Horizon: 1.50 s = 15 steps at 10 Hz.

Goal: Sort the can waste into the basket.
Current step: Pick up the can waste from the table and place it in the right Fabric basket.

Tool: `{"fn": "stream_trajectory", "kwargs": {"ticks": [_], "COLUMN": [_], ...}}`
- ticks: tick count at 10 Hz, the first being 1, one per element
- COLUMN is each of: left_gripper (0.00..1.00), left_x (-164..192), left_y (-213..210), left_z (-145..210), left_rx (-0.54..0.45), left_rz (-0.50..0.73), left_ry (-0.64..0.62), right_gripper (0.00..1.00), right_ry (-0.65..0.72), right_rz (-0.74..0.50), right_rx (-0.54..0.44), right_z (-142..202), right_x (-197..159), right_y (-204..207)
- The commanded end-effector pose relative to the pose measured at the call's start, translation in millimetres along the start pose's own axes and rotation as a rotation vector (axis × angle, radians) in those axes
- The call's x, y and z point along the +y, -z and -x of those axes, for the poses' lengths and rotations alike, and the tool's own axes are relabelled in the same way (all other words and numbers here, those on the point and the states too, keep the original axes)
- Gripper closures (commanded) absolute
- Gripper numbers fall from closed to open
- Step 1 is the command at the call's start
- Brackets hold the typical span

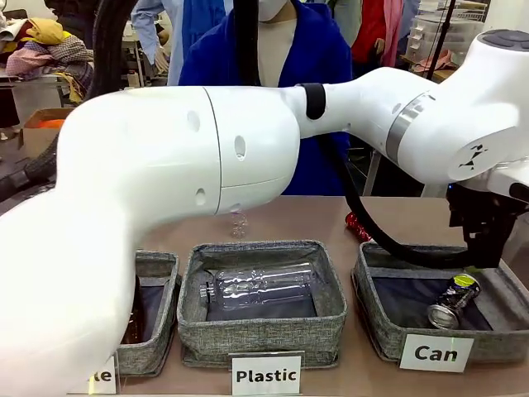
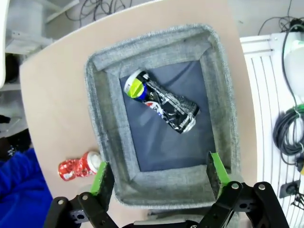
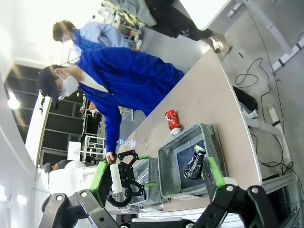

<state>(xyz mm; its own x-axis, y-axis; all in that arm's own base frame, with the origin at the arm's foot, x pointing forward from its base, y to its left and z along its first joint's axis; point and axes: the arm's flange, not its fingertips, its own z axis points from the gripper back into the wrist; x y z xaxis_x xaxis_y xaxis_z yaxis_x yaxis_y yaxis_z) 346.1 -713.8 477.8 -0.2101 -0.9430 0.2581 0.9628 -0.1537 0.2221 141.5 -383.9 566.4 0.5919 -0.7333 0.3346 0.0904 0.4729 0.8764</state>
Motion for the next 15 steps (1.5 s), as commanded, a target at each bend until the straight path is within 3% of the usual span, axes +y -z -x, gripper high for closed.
{"fn": "stream_trajectory", "kwargs": {"ticks": [1, 4, 7, 15], "left_gripper": [0.0, 0.0, 0.0, 0.0], "left_x": [2, -18, -37, -32], "left_y": [-22, -63, -86, -83], "left_z": [15, 124, 215, 241], "left_rx": [0.071, 0.079, 0.043, -0.014], "left_rz": [0.06, 0.136, 0.117, 0.124], "left_ry": [0.001, -0.076, -0.166, -0.197], "right_gripper": [0.0, 0.0, 0.0, 0.0], "right_ry": [0.018, -0.037, -0.091, -0.055], "right_rz": [-0.011, -0.028, -0.006, 0.024], "right_rx": [0.041, 0.236, 0.397, 0.319], "right_z": [2, 35, 84, 70], "right_x": [2, 32, 52, 42], "right_y": [12, 79, 137, 124]}}
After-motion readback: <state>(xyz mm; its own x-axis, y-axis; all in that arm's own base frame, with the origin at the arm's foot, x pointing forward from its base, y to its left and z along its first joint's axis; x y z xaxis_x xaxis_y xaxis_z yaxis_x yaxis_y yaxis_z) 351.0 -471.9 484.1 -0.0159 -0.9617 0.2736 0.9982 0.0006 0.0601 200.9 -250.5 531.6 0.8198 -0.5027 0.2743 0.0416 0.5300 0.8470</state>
